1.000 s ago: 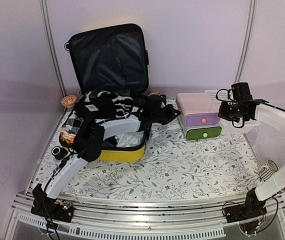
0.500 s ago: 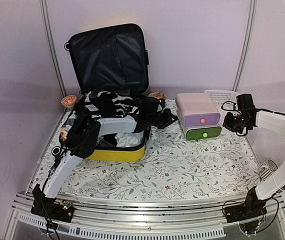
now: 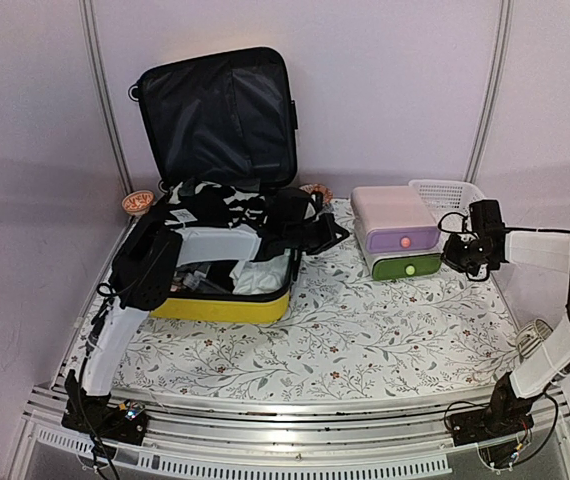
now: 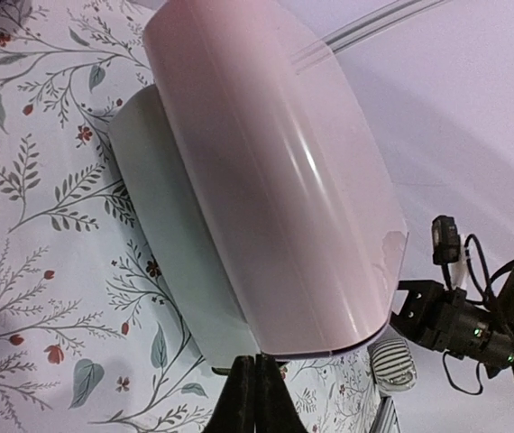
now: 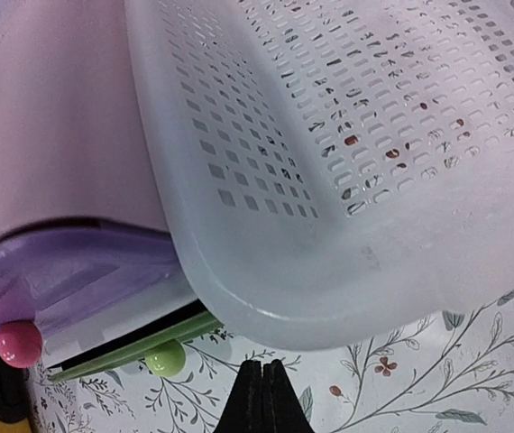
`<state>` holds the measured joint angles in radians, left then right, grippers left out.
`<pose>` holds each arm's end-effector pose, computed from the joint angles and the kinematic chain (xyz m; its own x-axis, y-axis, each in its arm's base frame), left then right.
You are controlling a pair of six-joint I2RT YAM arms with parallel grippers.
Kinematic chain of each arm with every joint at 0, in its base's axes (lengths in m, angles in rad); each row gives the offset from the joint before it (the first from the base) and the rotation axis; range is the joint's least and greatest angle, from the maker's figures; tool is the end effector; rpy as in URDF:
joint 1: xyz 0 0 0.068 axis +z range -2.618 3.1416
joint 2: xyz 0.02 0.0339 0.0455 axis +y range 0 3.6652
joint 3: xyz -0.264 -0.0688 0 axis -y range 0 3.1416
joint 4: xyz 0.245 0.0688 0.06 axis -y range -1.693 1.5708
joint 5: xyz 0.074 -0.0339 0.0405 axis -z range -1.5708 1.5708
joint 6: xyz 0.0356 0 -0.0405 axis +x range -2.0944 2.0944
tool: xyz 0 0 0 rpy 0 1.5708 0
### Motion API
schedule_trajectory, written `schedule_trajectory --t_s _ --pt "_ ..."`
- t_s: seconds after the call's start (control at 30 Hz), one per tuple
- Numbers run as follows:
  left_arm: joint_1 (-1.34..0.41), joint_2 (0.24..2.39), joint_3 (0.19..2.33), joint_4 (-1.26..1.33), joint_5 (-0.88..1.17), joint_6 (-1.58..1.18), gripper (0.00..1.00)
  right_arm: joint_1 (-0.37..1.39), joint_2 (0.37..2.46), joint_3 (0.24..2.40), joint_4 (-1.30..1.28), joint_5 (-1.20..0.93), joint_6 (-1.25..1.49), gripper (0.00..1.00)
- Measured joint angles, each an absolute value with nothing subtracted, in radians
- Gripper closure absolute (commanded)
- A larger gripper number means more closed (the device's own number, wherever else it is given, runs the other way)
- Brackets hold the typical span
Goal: Open, take out, and arrange the luggage
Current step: Move the storage box to the corner of the board.
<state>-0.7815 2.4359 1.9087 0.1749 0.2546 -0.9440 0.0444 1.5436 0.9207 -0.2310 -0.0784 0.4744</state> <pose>0.3945 -0.4041 0.1759 -0.8316 -0.2790 -0.4801 0.2999 0.5021 -0.8111 0.3183 0.0169 0.2007 -0.7136 0.4241 -0.5575 0.2589 0.8992 0.3527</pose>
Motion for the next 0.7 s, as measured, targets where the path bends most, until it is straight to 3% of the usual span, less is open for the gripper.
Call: schedule_trajectory --t_s 0.13,0.2,0.3,0.7 --pt "-0.781 2.409 1.888 0.184 0.260 -0.930 1.00 0.033 1.475 0.775 -0.121 -0.141 0.525 0.83" --pt "-0.781 2.398 1.873 0.186 0.264 -0.925 1.00 0.026 1.462 0.735 -0.084 -0.171 0.552 0.63" --pt "-0.782 2.389 1.849 0.190 0.270 -0.918 1.00 0.010 1.462 0.714 -0.038 -0.216 0.585 0.50" --pt "-0.783 2.381 1.790 0.197 0.282 -0.908 1.00 0.010 1.492 0.700 0.097 -0.427 0.486 0.46"
